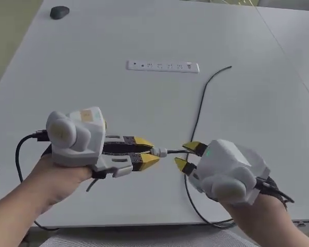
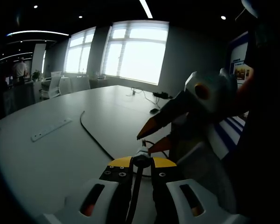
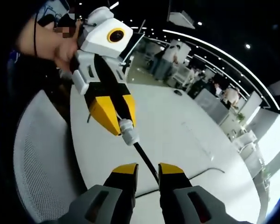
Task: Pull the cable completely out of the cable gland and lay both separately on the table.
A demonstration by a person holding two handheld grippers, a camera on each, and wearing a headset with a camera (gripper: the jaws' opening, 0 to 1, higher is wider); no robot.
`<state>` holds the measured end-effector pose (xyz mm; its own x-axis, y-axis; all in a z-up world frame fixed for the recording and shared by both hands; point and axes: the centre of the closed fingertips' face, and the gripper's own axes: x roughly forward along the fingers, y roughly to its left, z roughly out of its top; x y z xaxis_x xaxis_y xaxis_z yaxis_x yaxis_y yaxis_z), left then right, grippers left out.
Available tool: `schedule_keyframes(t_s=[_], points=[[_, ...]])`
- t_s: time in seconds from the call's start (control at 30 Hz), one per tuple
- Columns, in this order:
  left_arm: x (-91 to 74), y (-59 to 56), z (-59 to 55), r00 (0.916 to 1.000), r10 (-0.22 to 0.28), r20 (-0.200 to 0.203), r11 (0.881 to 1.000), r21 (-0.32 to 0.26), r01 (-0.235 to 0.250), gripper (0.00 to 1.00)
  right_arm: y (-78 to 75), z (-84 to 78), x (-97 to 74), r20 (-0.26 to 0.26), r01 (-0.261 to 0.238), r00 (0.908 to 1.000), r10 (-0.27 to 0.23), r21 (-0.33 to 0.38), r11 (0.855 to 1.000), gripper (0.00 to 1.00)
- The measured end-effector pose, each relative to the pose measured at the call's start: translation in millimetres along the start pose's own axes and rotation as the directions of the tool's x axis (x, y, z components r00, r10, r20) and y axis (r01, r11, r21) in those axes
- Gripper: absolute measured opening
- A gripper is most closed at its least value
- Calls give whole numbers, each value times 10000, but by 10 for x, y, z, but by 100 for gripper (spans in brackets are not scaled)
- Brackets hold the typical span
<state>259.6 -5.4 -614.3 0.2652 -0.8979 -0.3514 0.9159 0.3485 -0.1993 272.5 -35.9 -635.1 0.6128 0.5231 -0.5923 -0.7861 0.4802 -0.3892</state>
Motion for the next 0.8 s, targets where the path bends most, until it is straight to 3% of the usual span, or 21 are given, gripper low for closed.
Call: schedule_keyframes(t_s=[0.43, 0.8], points=[[8, -4, -6, 10000, -36, -35, 10000, 18, 36, 15, 99, 158, 15, 184, -205, 9996, 224, -1014, 9946, 7], [23, -12, -21, 9999, -64, -106, 10000, 18, 64, 15, 97, 167, 24, 230, -269, 9993, 299, -1185, 9926, 3]])
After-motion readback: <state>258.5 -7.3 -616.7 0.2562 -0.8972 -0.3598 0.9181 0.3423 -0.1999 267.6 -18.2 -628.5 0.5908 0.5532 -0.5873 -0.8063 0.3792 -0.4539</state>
